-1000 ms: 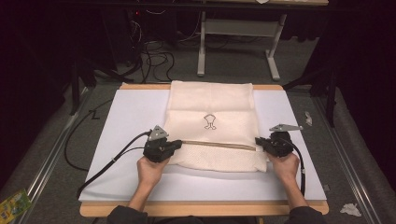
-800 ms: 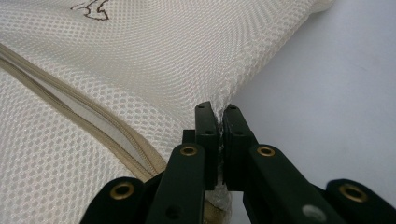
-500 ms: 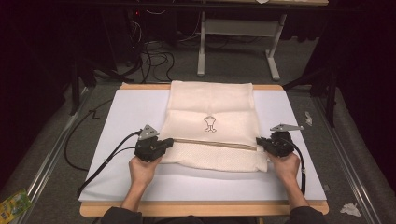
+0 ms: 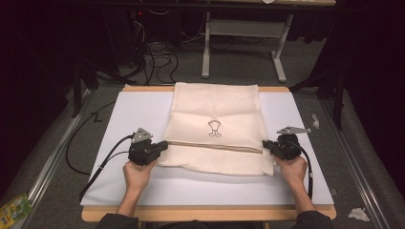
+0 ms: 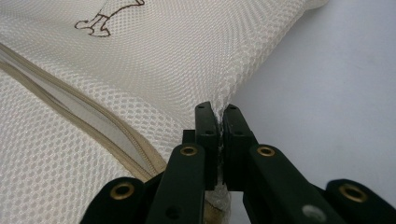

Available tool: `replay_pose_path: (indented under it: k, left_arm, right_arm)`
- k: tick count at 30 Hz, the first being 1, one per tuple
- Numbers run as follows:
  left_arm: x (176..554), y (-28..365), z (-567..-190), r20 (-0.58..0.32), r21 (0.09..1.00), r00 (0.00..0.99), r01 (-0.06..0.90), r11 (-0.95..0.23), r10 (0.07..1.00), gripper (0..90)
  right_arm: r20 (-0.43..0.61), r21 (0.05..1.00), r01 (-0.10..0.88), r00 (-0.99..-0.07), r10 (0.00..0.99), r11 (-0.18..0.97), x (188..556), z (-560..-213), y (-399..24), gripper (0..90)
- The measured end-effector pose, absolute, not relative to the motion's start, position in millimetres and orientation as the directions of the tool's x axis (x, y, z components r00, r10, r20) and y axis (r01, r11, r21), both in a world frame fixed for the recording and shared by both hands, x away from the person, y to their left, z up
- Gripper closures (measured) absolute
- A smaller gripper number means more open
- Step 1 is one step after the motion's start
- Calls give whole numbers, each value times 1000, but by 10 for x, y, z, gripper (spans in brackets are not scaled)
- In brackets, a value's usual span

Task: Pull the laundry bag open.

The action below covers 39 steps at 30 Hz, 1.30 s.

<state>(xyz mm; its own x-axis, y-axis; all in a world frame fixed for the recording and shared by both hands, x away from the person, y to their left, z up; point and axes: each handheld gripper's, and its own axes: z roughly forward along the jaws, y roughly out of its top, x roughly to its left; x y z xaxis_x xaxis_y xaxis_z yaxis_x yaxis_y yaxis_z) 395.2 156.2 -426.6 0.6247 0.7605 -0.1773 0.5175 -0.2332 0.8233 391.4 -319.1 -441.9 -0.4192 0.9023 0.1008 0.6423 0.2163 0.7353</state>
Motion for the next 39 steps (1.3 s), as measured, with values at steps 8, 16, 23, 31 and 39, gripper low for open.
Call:
replay_pose_path:
  k: [8, 16, 23, 31, 39]
  left_arm:
    - [3948, 1658, -4277, -180, 822, 608, 525, -222, 773, 873]
    - [3931, 1736, -4277, -169, 816, 593, 532, -226, 788, 873]
    - [3920, 1793, -4262, -155, 810, 578, 539, -232, 801, 873]
    - [3912, 1823, -4255, -137, 801, 569, 546, -248, 811, 874]
    - [3877, 1831, -4249, -121, 790, 561, 554, -263, 819, 873]
  right_arm:
    - [101, 738, 639, -422, 901, 217, 3926, -4423, -3185, 884]
    - [108, 741, 638, -422, 900, 210, 3931, -4414, -3173, 884]
    - [106, 749, 629, -426, 899, 210, 3933, -4365, -3153, 885]
    - [92, 753, 621, -428, 899, 219, 3929, -4292, -3123, 887]
    - [92, 752, 622, -425, 901, 217, 3945, -4288, -3099, 887]
